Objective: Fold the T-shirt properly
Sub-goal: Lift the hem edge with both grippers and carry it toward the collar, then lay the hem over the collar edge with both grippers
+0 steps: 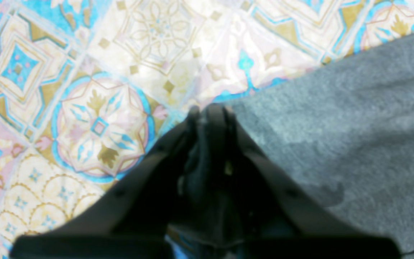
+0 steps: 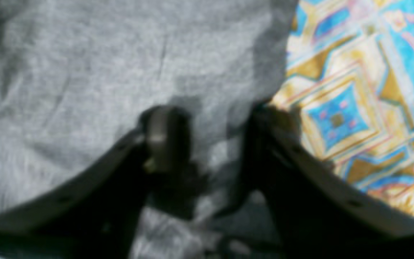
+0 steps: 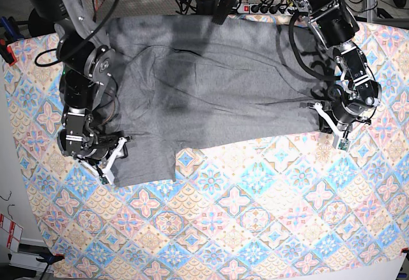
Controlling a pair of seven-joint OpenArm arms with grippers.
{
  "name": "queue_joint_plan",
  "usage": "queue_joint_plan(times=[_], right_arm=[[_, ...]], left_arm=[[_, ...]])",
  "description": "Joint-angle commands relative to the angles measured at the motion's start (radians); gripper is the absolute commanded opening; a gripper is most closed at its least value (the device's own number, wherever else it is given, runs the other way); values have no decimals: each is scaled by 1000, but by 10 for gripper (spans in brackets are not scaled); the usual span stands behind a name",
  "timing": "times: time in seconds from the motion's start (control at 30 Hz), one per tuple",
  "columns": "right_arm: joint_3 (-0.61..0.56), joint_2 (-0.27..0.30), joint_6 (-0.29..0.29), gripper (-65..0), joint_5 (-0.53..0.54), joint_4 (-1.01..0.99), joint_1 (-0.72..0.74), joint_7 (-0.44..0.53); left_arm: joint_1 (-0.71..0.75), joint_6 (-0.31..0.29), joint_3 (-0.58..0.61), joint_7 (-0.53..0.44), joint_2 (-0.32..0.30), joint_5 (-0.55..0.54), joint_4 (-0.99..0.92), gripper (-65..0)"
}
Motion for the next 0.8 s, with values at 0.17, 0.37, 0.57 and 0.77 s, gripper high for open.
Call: queue_joint_plan(times=[0.17, 0.37, 0.57, 0.77], right_arm=[[-5, 4, 4, -616, 7, 22, 32, 5], [-3, 4, 4, -619, 7, 85, 19, 5], [-3, -7, 4, -620, 8, 416, -123, -87], [-34, -24, 5, -620, 8, 674, -208, -267]], left_arm=[[-4, 5, 0, -20, -16, -9, 19, -650], [-11, 5, 28, -21, -16, 51, 25, -650], [-8, 5, 88, -20, 11, 80, 183, -650], [1, 5, 135, 53, 18, 77, 245, -650]])
